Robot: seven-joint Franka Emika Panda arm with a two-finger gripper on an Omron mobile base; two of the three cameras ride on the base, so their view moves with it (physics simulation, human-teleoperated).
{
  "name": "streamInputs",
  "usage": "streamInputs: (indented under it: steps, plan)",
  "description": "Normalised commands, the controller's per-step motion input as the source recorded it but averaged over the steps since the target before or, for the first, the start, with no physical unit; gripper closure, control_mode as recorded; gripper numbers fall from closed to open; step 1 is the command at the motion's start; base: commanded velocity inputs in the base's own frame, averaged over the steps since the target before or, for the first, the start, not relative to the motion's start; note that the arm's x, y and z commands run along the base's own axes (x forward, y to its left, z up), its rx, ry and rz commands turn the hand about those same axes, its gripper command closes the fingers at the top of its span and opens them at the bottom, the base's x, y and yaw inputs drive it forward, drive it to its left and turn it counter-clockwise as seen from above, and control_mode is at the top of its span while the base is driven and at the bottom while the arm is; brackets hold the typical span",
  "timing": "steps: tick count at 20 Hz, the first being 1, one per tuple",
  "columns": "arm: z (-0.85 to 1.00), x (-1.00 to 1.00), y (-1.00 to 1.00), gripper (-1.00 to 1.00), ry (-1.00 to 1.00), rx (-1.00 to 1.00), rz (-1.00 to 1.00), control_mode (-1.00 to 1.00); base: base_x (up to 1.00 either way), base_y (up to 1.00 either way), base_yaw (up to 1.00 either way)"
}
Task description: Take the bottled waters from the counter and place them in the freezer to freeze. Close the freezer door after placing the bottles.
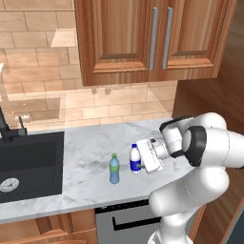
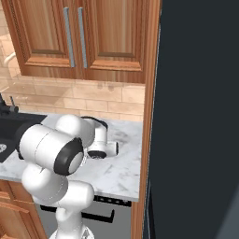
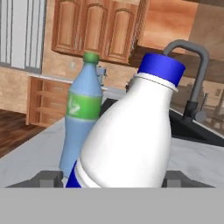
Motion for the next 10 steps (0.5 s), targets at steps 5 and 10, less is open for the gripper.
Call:
streamInputs:
  steps: [5,10]
  plan:
    - [0.0,-0.02,0.0,1.0,-0.01,0.0,0.0,-1.0,0.0,0.0,0.0]
    - [0.5,-0.34,0.0,1.0,-0.24,-0.04,-0.02,-1.0,0.0,0.0,0.0]
